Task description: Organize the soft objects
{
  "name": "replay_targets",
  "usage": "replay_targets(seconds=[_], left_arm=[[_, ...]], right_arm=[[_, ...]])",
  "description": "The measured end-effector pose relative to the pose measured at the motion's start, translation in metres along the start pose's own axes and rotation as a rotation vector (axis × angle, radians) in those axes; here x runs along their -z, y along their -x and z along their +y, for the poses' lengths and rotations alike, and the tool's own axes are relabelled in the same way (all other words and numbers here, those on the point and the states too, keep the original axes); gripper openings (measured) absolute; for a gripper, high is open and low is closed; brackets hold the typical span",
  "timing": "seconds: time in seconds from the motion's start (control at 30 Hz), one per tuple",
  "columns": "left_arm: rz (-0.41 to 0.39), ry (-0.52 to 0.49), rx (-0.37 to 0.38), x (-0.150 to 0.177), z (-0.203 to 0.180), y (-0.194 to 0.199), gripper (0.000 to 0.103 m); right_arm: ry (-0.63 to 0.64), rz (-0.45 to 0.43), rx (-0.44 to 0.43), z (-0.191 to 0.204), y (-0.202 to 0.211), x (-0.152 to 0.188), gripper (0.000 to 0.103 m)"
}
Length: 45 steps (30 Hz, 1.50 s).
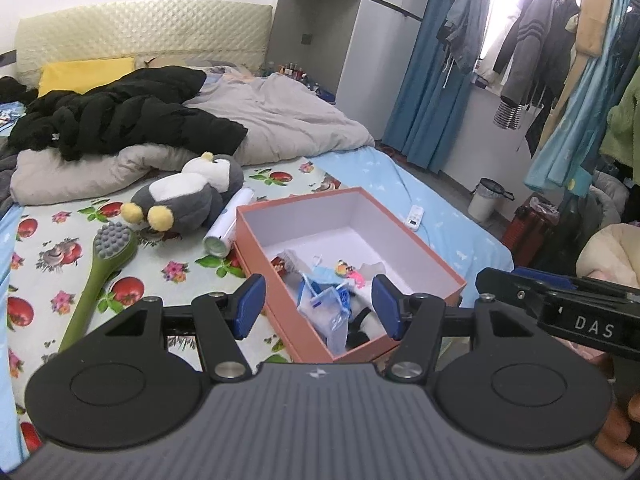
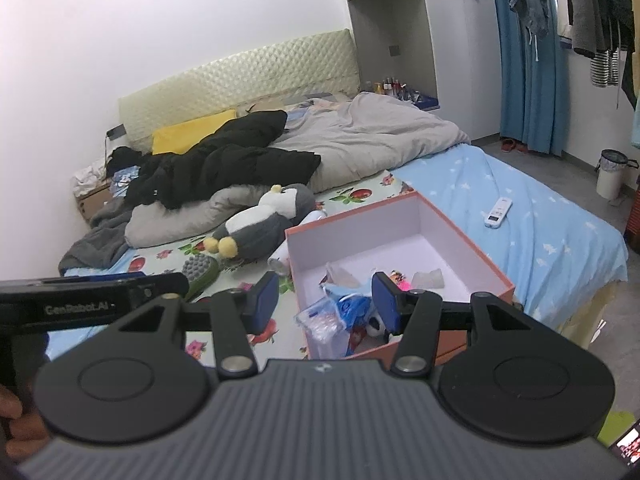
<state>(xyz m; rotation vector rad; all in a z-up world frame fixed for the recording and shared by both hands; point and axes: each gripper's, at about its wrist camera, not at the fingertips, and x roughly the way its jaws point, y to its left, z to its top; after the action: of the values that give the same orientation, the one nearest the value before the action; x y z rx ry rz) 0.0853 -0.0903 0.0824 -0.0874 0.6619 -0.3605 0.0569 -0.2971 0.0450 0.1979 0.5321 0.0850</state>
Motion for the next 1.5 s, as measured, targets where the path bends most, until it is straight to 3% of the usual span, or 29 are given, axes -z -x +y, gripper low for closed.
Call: replay_targets(seconds=[0.3,0.77,0.83,0.9,0.97,1.13,1.5], left_arm=[[0.024,0.048,-0.003,0.023,0.003,0.008,0.065],[0.032,0.042,-0.020,0.038,-0.004,0.014,0.065],[0.030,0.052,-0.019,0.037,-0.003,0.012,0.071],[0.032,0.065,-0.014,0.036,-0.001,0.010,0.080],[0.024,0.078,-0.006,0.035,0.001,0.009,0.087],[0.028,0.086,-0.016,0.032,0.002,0.007,0.101],[0.051,0.074,-0.062,0.031,-0.001,0.002,0.103]], right_arm=[[-0.002,0.030,0.012,0.004,0.010,0.023,0.055],[0.010,0.032,0.007,-0.003,0.016,0.027,0.055],[0.005,0.039,0.005,-0.005,0.014,0.026,0.055],[0.010,0.042,0.007,-0.007,0.013,0.025,0.065],[0.008,0.037,0.012,-0.010,0.011,0.023,0.094],[0.016,0.047,0.071,-0.014,0.006,0.021,0.092],[0.008,0.062,0.060,-0.017,0.004,0.023,0.092]])
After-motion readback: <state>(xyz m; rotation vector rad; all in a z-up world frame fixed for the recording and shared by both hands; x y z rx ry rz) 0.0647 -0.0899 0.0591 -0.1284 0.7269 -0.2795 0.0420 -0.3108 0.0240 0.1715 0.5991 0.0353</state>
